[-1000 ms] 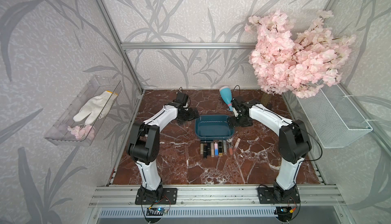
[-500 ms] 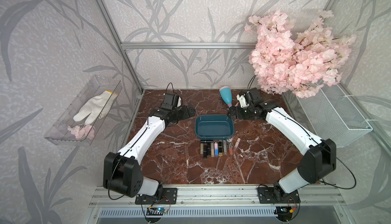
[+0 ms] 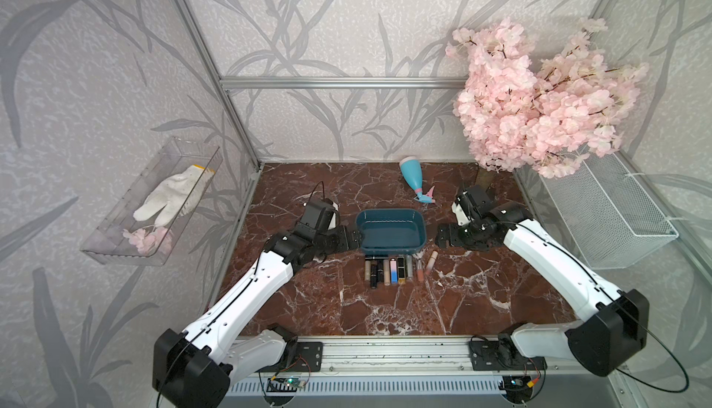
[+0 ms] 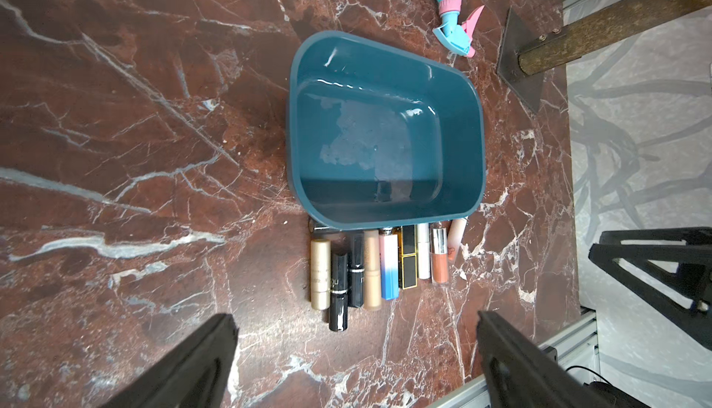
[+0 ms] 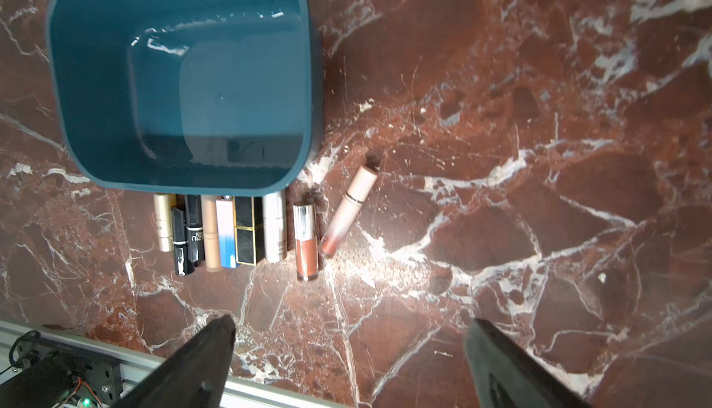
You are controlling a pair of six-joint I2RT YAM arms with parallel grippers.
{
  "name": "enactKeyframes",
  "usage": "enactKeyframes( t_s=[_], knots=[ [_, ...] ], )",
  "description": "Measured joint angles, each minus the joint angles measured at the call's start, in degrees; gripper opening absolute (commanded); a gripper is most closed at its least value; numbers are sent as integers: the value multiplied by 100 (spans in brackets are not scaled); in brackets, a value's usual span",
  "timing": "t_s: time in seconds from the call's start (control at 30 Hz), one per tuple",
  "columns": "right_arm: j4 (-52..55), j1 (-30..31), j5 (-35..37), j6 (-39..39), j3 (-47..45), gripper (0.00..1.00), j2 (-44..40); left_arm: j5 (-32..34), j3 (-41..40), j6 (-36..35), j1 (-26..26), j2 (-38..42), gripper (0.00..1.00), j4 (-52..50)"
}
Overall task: Put the lipstick into the storage box
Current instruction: Pick up the lipstick at the center of the board.
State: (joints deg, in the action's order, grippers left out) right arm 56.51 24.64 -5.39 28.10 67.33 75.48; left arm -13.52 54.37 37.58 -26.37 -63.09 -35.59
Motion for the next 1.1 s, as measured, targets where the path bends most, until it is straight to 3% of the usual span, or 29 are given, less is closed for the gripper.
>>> enactKeyframes(
  t_s=[0.27, 0.5, 0.83, 1.1],
  knots=[
    [-28, 7, 188, 741, -1248, 90, -957, -59, -439, -208, -11, 332, 100, 90],
    [-221, 98, 190, 1185, -1707, 87, -955, -22, -955, -74, -120, 680, 100, 315],
    [-1073, 210, 168, 1241, -1707, 78, -144, 345, -1156, 90, -321, 702, 100, 656],
    [-1655, 592, 173, 1377, -1554, 74, 1016, 463, -1204, 50, -321, 592, 100, 772]
  ],
)
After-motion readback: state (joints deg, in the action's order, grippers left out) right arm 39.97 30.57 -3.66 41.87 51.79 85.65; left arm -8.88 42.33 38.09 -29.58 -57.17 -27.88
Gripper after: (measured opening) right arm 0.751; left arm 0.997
